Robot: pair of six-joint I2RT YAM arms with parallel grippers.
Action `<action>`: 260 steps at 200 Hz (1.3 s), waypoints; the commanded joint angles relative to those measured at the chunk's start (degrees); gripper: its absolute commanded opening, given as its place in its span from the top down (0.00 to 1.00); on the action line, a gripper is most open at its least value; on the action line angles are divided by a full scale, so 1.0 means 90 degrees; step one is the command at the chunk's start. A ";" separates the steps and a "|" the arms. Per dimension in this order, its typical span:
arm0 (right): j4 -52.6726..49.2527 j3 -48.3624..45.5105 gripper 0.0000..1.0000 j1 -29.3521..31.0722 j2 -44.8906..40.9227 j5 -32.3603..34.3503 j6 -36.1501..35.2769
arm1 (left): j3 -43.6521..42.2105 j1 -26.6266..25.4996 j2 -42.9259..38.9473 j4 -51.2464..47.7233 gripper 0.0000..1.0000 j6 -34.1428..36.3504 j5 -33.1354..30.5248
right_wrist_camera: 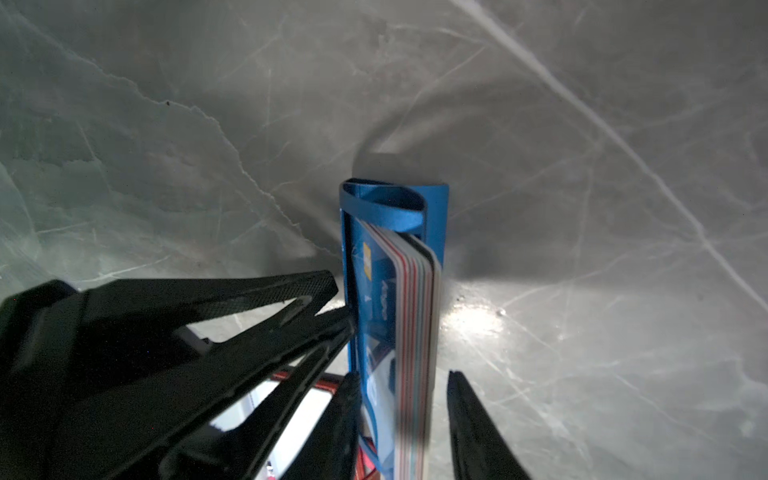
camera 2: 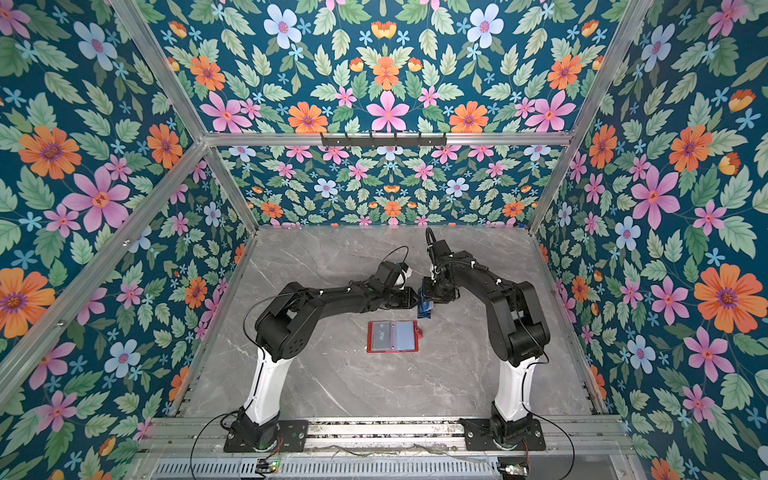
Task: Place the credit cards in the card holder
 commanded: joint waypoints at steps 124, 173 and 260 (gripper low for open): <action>-0.0379 0.0233 0.69 -0.0102 0.0170 0.0239 -0.0156 | -0.0225 -0.0003 -0.0124 -0.0105 0.78 -0.0192 -0.0338; -0.0565 0.0305 0.69 -0.0104 0.0120 0.0373 -0.0225 | -0.0259 0.0003 -0.0126 -0.0115 0.78 -0.0197 -0.0371; -0.0707 0.0399 0.75 -0.0065 -0.0068 0.0275 -0.0303 | -0.0279 -0.0007 -0.0127 -0.0054 0.78 -0.0246 -0.0309</action>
